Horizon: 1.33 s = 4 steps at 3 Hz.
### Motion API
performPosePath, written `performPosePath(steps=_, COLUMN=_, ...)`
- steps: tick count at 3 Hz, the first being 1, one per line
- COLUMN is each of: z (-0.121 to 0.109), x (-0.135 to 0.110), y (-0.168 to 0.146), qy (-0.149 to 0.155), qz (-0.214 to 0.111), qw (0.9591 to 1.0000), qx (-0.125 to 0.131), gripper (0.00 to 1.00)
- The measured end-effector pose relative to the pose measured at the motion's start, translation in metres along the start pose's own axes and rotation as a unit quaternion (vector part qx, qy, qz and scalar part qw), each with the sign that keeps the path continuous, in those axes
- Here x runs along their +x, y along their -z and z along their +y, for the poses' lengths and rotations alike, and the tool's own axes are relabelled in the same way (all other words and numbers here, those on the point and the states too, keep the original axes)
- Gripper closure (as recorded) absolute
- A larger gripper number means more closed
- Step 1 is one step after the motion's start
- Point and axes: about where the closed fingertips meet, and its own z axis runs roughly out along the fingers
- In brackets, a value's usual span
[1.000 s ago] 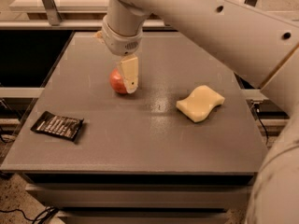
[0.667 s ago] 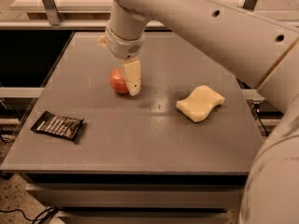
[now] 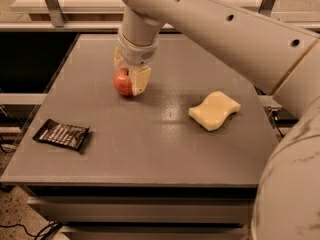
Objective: Move apple near rxbar chocolate
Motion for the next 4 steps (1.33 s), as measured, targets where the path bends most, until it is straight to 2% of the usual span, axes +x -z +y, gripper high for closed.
performPosePath(steps=1, z=-0.001, x=-0.003, y=0.010, qy=0.019, qz=-0.009, qw=0.9997, qx=0.009, gripper=0.62)
performPosePath(steps=2, z=0.002, x=-0.018, y=0.024, qy=0.064, qz=-0.034, qw=0.9973, qx=0.014, gripper=0.86)
performPosePath(steps=3, z=0.012, x=-0.046, y=0.038, qy=0.135, qz=-0.061, qw=0.9889, qx=0.010, gripper=1.00)
performPosePath(steps=4, z=0.027, x=-0.080, y=0.052, qy=0.209, qz=-0.081, qw=0.9744, qx=0.011, gripper=1.00)
